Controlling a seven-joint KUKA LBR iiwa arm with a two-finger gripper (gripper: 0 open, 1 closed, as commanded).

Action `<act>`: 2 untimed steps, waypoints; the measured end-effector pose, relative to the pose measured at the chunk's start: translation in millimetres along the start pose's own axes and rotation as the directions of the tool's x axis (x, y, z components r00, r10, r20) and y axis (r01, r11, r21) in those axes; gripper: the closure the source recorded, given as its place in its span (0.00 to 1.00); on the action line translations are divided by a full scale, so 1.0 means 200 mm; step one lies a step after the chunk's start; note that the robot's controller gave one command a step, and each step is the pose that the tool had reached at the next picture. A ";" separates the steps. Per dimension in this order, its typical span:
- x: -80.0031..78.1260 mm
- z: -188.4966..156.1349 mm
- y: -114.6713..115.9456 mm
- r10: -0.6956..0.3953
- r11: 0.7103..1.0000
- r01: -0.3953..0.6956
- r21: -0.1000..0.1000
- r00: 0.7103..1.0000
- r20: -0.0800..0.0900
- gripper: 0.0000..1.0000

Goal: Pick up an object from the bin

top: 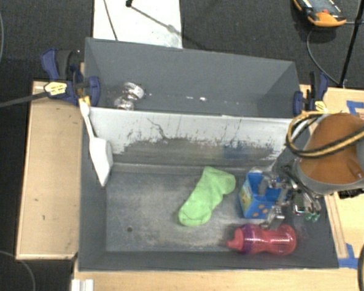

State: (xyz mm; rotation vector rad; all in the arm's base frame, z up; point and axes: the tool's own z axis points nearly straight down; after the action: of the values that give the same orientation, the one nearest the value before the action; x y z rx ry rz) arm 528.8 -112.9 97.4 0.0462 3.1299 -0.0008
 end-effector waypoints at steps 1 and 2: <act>-0.17 0.10 -0.06 0.297 0.955 -0.297 0.002 0.955 -0.011 0.00; -0.06 0.15 -0.06 0.264 0.964 -0.265 0.002 0.964 -0.040 1.00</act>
Offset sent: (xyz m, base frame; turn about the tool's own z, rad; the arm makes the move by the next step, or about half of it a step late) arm 0.0173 -0.0158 -0.0274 0.2726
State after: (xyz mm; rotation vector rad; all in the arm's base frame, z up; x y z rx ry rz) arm 540.0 -125.4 68.2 0.4696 3.1355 0.0086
